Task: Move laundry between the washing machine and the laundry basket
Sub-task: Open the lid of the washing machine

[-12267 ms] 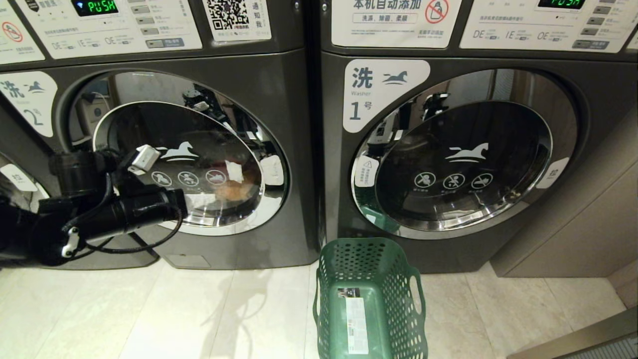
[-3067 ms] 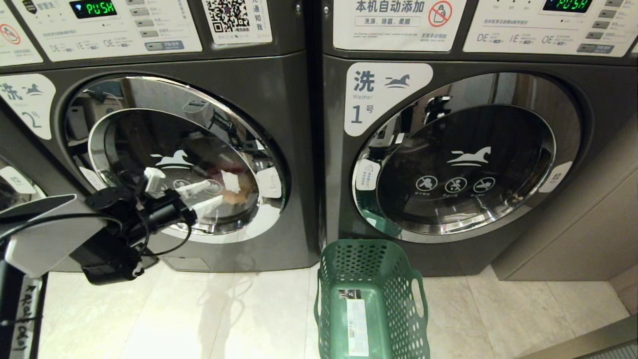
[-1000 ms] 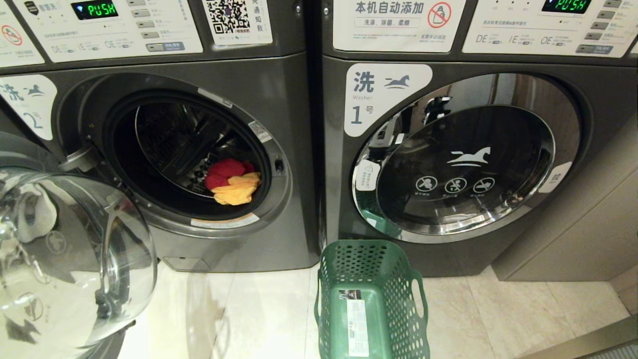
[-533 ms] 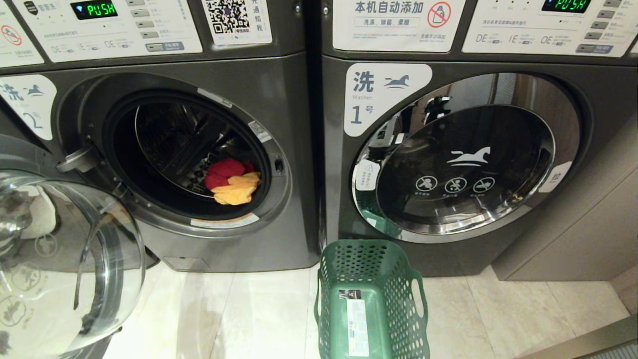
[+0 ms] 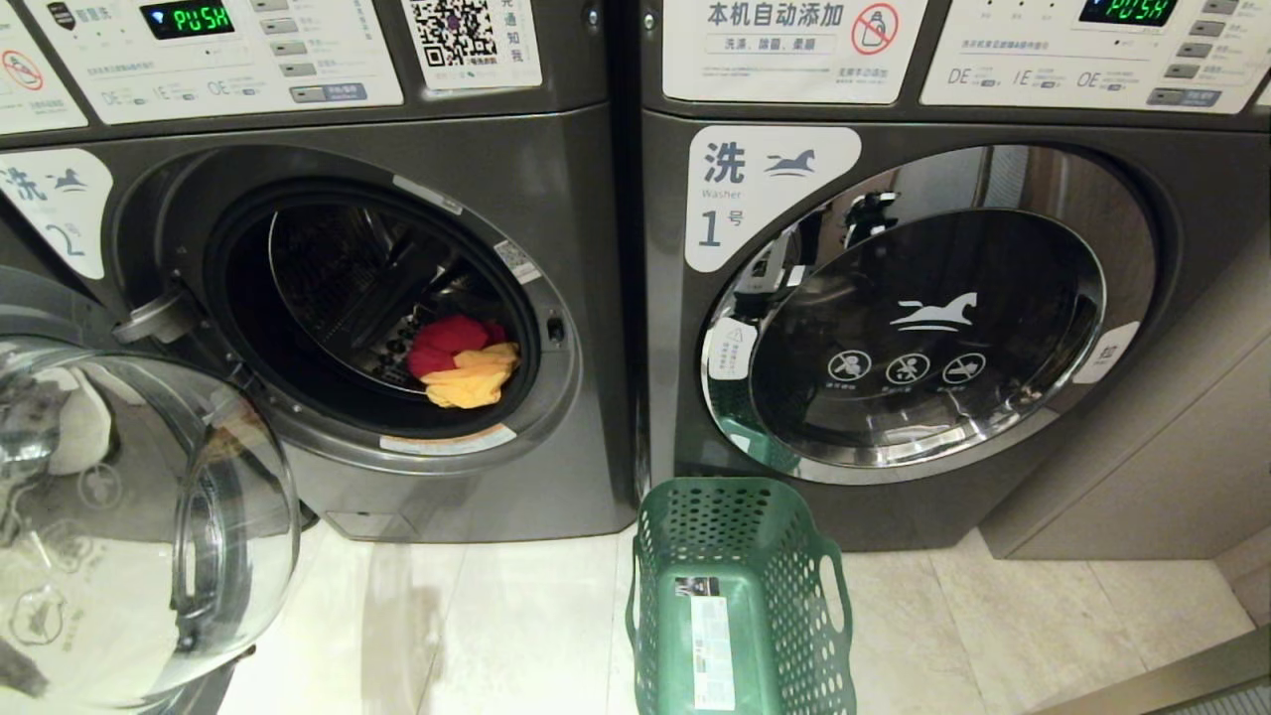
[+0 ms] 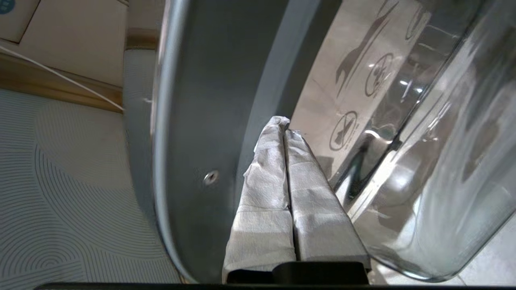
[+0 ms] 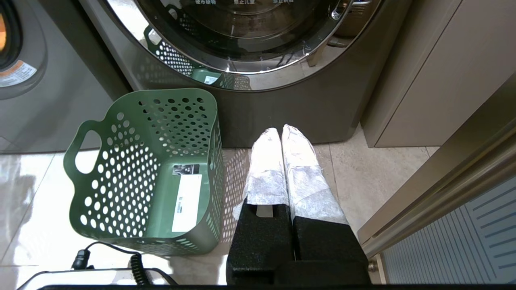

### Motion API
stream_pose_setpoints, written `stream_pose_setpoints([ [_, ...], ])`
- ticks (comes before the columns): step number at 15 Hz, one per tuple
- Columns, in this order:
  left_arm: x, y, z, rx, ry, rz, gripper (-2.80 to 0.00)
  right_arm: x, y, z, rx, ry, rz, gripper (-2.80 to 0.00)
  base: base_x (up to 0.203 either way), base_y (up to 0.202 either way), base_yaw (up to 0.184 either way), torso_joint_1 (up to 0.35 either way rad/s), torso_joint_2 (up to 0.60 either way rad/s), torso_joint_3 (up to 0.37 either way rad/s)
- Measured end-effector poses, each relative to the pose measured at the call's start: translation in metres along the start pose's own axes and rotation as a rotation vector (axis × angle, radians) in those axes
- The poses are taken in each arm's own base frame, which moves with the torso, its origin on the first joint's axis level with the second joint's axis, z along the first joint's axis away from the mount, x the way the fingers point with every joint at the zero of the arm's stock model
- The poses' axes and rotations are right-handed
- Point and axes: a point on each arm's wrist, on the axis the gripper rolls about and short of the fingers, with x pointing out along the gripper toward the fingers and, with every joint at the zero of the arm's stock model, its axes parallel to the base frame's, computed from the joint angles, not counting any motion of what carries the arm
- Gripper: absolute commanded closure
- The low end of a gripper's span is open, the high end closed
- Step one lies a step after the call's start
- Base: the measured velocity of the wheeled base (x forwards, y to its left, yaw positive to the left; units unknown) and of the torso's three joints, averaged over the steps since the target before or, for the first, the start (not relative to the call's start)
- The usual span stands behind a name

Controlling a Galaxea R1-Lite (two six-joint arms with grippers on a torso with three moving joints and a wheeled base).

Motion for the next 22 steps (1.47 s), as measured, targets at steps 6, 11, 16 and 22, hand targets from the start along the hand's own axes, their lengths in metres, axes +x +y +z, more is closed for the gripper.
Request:
stream_pose_setpoints([
  [6,0.023,-0.009,0.028,-0.043,-0.001,0.082,0.0,0.0,0.0,0.0,0.0,0.0,-0.001,0.0,0.0,0.0,0.0,0.0,0.0,0.0],
  [11,0.082,0.014,0.046,-0.137,0.083,0.255,0.0,0.0,0.0,0.0,0.0,0.0,-0.001,0.0,0.0,0.0,0.0,0.0,0.0,0.0],
  [16,0.116,0.024,0.048,-0.193,0.111,0.305,0.0,0.0,0.0,0.0,0.0,0.0,0.0,0.0,0.0,0.0,0.0,0.0,0.0,0.0],
  [22,0.048,0.015,0.033,-0.135,0.034,0.069,0.0,0.0,0.0,0.0,0.0,0.0,-0.001,0.0,0.0,0.0,0.0,0.0,0.0,0.0],
])
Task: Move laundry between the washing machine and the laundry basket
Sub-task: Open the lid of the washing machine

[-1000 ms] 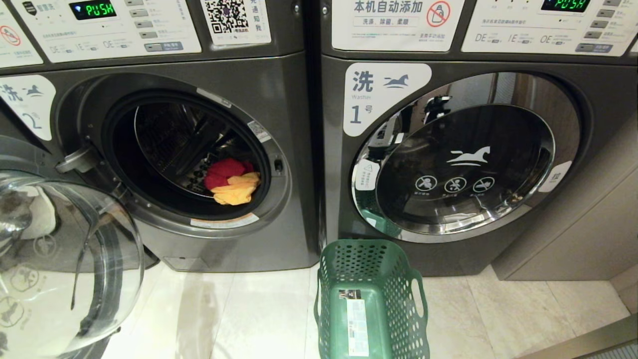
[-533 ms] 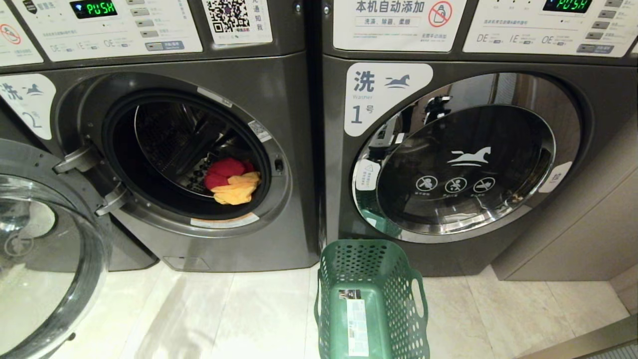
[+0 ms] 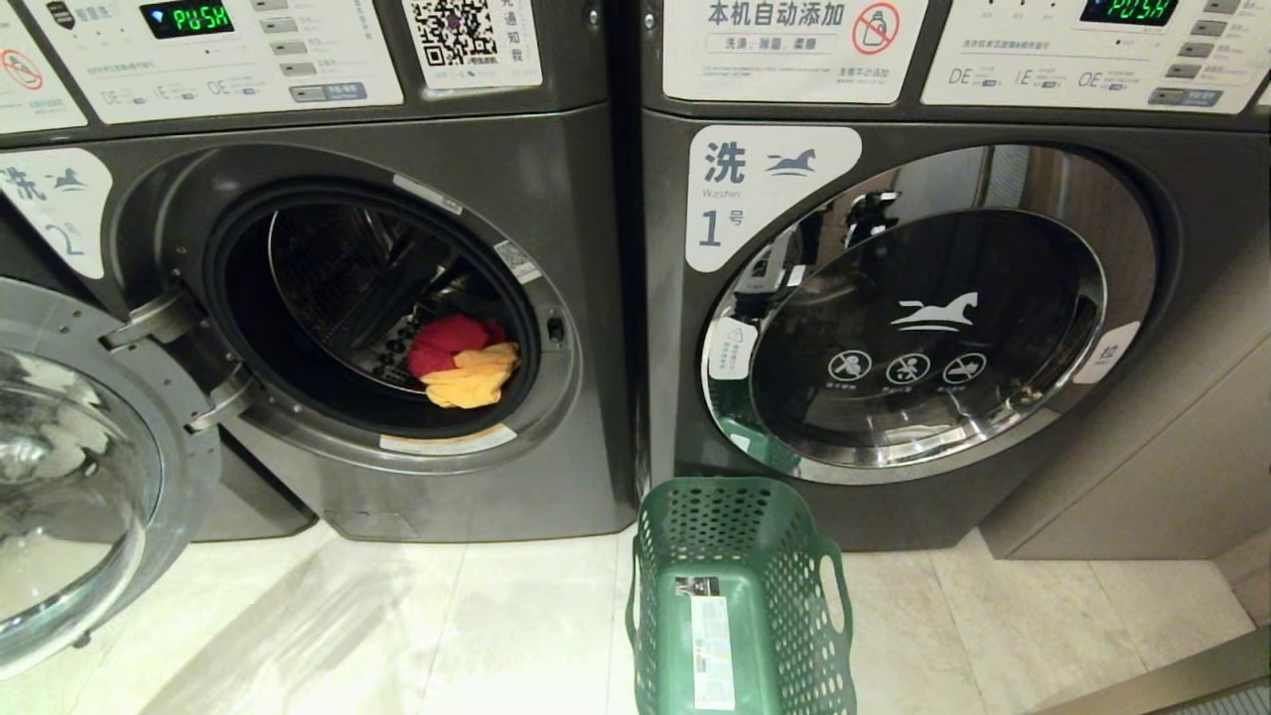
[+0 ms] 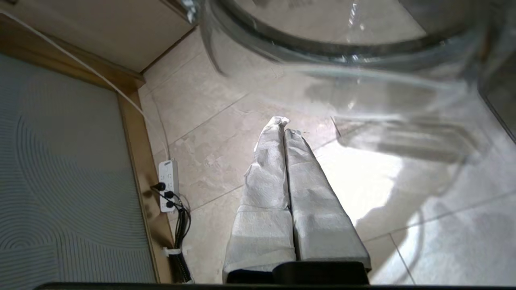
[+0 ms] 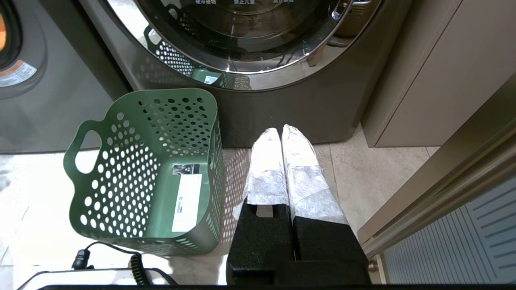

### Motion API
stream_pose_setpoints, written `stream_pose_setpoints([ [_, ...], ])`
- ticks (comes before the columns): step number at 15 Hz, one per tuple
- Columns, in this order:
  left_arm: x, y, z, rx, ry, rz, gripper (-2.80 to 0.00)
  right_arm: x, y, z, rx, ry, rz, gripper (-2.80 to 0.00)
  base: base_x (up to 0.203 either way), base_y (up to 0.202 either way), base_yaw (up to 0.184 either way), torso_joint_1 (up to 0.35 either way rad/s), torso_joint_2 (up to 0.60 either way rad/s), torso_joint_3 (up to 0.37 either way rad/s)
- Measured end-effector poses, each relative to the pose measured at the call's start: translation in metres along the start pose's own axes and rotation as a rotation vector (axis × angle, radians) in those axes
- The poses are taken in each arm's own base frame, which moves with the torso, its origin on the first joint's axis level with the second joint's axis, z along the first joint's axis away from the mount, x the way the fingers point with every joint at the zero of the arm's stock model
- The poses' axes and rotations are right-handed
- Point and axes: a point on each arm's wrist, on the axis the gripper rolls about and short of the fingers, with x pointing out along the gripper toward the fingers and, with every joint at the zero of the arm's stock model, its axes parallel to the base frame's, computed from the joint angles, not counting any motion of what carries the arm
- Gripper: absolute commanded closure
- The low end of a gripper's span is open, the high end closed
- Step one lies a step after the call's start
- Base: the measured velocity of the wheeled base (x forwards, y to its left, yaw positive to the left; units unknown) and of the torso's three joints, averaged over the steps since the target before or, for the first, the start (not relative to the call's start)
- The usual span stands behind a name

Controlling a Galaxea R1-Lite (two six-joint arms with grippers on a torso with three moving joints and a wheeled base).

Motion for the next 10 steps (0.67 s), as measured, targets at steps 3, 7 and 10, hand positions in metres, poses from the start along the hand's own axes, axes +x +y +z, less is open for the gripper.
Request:
stream_pose_setpoints([
  [3,-0.039,0.005,-0.039,0.091,-0.005,-0.183,0.0,0.0,0.0,0.0,0.0,0.0,0.0,0.0,0.0,0.0,0.0,0.0,0.0,0.0],
  [7,-0.077,0.033,-0.11,0.197,-0.056,-0.581,0.0,0.0,0.0,0.0,0.0,0.0,0.0,0.0,0.0,0.0,0.0,0.0,0.0,0.0],
  [10,-0.08,0.053,-0.171,0.245,-0.161,-0.843,0.0,0.0,0.0,0.0,0.0,0.0,0.0,0.0,0.0,0.0,0.0,0.0,0.0,0.0],
])
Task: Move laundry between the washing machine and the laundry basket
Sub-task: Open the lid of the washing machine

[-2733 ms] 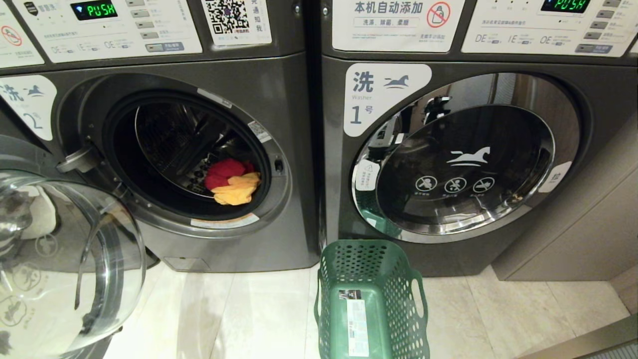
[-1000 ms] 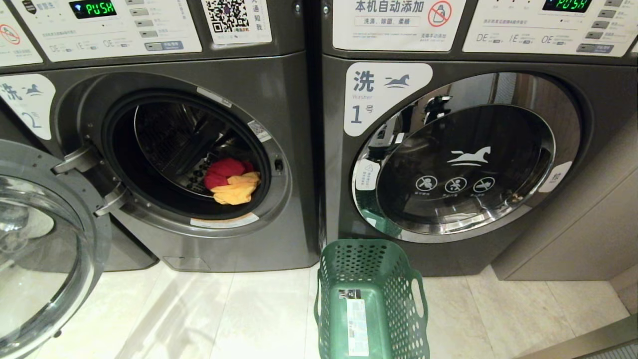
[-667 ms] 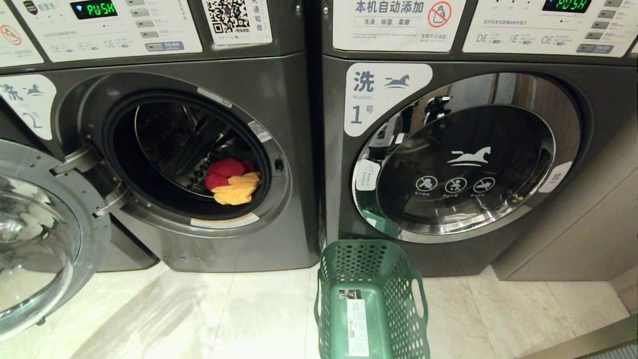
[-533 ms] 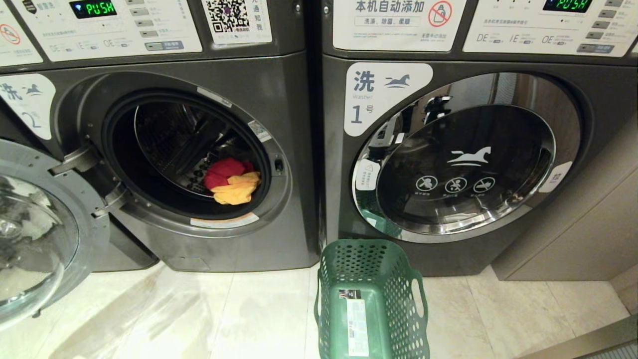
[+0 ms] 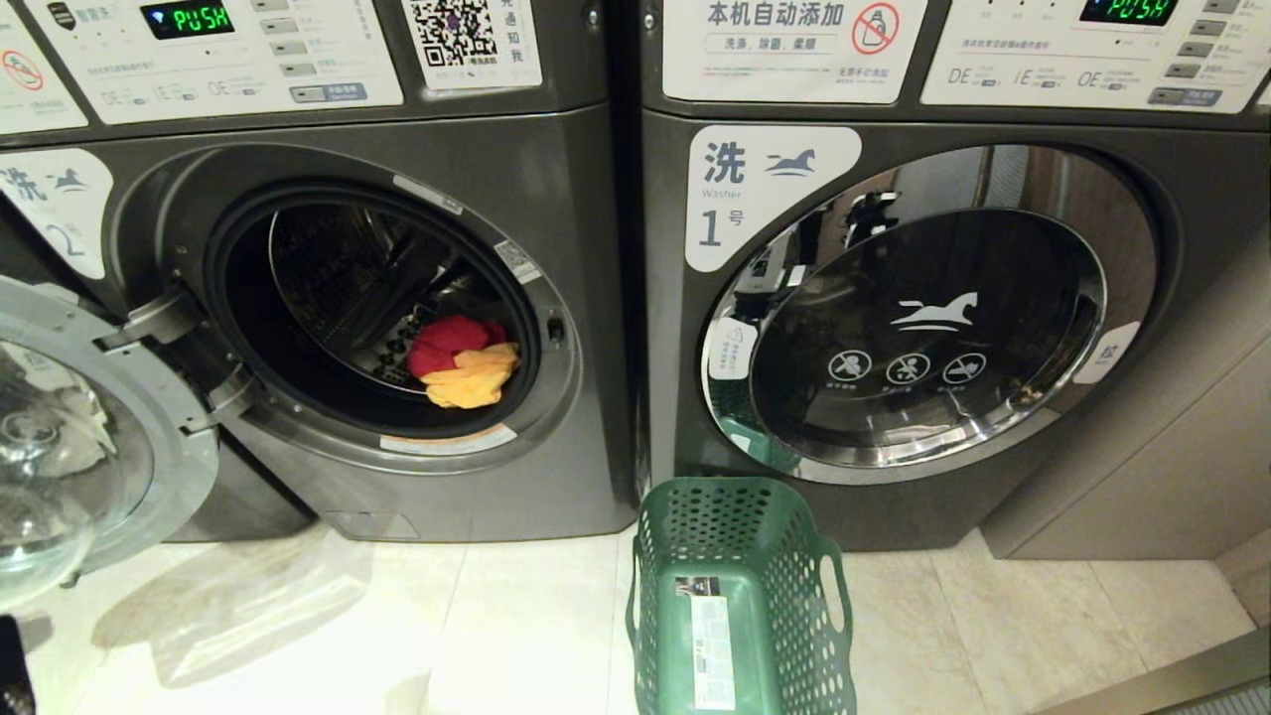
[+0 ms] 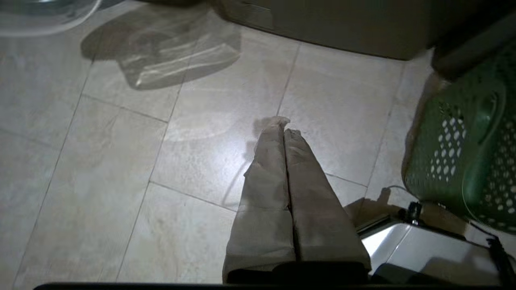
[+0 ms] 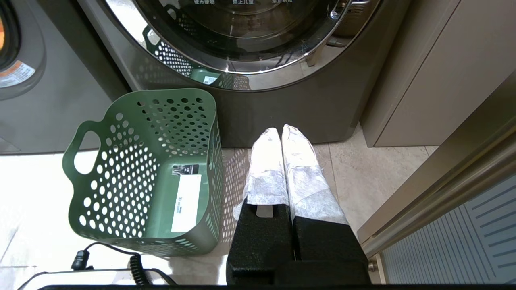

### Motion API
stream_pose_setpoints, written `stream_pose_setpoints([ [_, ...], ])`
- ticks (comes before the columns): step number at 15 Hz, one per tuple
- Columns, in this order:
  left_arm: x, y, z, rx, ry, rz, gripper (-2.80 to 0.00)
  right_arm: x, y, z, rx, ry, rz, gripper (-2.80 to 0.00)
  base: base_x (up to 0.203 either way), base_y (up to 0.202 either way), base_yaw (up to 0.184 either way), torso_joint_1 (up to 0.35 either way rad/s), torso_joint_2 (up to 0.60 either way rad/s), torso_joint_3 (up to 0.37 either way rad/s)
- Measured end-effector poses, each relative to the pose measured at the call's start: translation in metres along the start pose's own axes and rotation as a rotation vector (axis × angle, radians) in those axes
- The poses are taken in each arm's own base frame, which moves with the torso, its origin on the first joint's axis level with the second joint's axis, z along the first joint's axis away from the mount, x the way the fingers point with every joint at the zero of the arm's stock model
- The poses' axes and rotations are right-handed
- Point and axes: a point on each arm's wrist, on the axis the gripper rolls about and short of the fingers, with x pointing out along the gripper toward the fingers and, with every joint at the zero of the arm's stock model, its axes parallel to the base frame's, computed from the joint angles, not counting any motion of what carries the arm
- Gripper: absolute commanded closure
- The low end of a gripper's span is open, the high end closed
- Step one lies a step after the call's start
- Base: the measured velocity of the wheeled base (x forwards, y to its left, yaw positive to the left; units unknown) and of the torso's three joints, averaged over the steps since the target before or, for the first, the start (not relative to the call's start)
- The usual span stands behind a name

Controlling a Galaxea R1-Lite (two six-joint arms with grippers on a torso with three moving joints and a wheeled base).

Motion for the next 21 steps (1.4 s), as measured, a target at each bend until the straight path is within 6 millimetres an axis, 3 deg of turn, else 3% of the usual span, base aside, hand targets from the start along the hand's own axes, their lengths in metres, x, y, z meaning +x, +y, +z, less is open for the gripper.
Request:
stream_pose_setpoints([
  [4,-0.009,-0.002,-0.071,0.183,-0.12,-0.167,0.0,0.0,0.0,0.0,0.0,0.0,0.0,0.0,0.0,0.0,0.0,0.0,0.0,0.0],
  [8,-0.014,0.003,-0.116,0.222,-0.197,-0.147,0.0,0.0,0.0,0.0,0.0,0.0,0.001,0.0,0.0,0.0,0.0,0.0,0.0,0.0],
  [16,-0.02,0.004,-0.132,0.257,-0.327,-0.216,0.0,0.0,0.0,0.0,0.0,0.0,0.0,0.0,0.0,0.0,0.0,0.0,0.0,0.0],
  [21,-0.033,0.008,-0.143,0.285,-0.538,-0.249,0.0,0.0,0.0,0.0,0.0,0.0,0.001,0.0,0.0,0.0,0.0,0.0,0.0,0.0],
])
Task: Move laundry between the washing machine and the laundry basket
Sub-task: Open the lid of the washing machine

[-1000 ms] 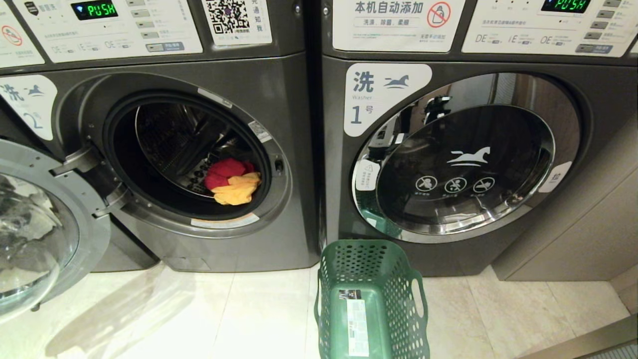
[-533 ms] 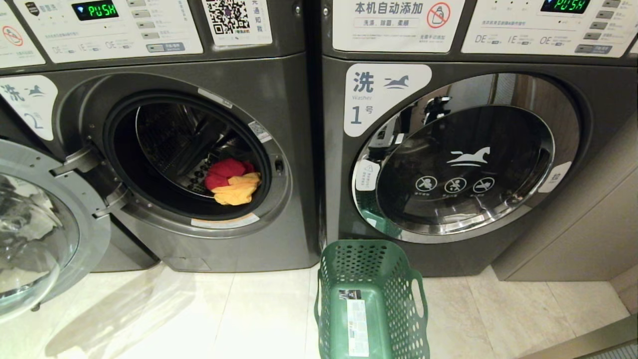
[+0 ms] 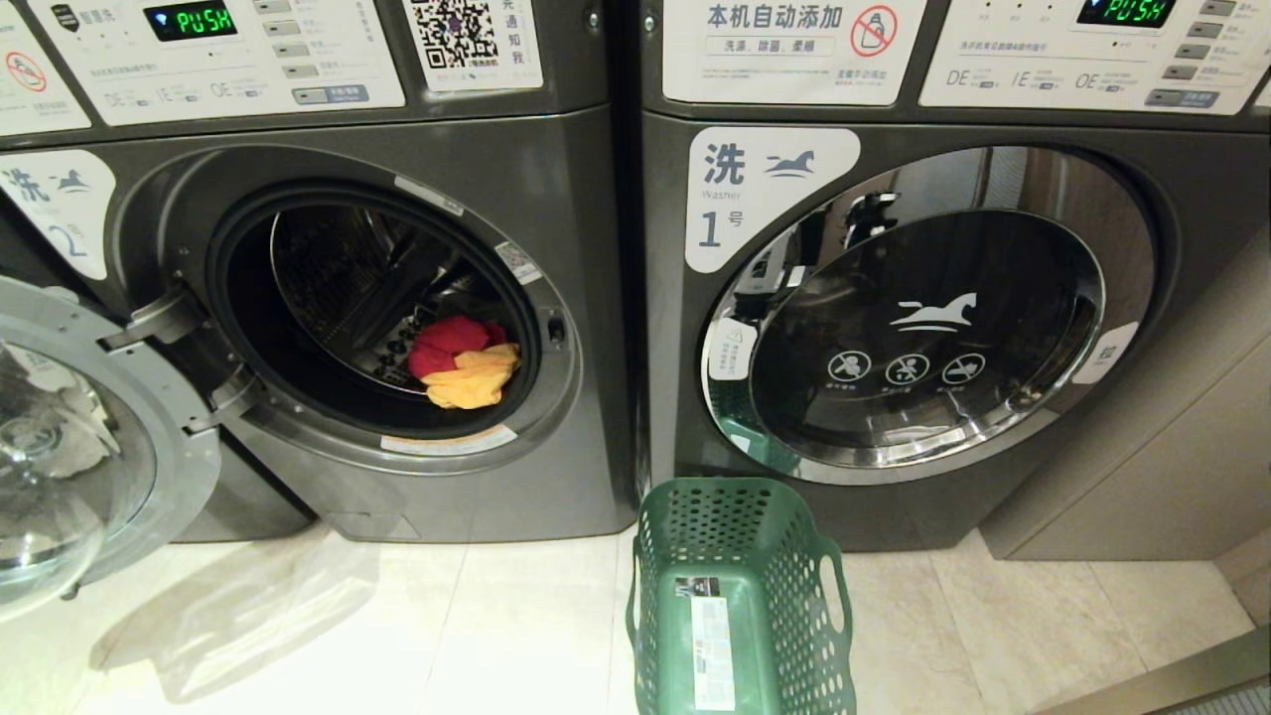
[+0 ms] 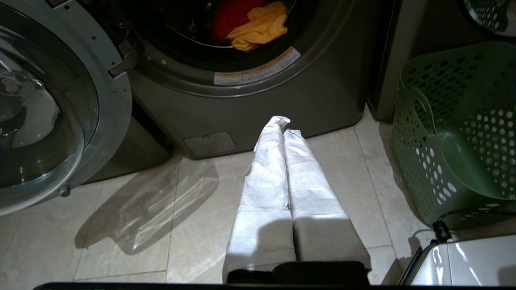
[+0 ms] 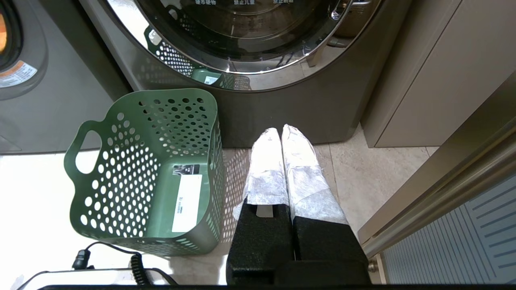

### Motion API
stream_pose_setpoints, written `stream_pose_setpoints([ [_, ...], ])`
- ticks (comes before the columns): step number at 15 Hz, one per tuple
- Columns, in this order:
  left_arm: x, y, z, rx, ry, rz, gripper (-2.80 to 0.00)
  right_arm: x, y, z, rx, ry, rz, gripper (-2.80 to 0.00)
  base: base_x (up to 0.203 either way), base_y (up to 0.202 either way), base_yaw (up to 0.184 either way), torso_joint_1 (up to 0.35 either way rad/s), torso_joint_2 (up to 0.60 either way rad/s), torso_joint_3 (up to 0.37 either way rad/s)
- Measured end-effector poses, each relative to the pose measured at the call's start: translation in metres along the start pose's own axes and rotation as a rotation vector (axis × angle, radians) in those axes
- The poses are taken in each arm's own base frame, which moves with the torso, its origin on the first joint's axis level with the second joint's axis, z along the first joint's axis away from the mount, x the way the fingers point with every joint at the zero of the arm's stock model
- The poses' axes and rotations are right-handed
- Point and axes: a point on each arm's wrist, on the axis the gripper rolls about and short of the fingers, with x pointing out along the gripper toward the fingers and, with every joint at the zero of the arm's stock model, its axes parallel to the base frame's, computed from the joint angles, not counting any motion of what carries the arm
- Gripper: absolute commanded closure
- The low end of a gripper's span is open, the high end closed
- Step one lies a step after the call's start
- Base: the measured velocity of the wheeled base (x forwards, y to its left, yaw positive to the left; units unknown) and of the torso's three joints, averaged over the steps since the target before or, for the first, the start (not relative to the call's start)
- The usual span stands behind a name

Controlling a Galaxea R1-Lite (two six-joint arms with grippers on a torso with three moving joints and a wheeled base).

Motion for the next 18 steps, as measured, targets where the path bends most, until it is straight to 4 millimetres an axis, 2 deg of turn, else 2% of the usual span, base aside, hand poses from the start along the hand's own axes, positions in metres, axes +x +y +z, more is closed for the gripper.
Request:
stream_pose_setpoints([
  [4,-0.0041,-0.0001,-0.0008,-0.012,-0.05,0.012,0.0,0.0,0.0,0.0,0.0,0.0,-0.001,0.0,0.0,0.0,0.0,0.0,0.0,0.0],
  [18,-0.0048,-0.0004,-0.0015,-0.013,-0.057,0.005,0.0,0.0,0.0,0.0,0.0,0.0,-0.001,0.0,0.0,0.0,0.0,0.0,0.0,0.0],
])
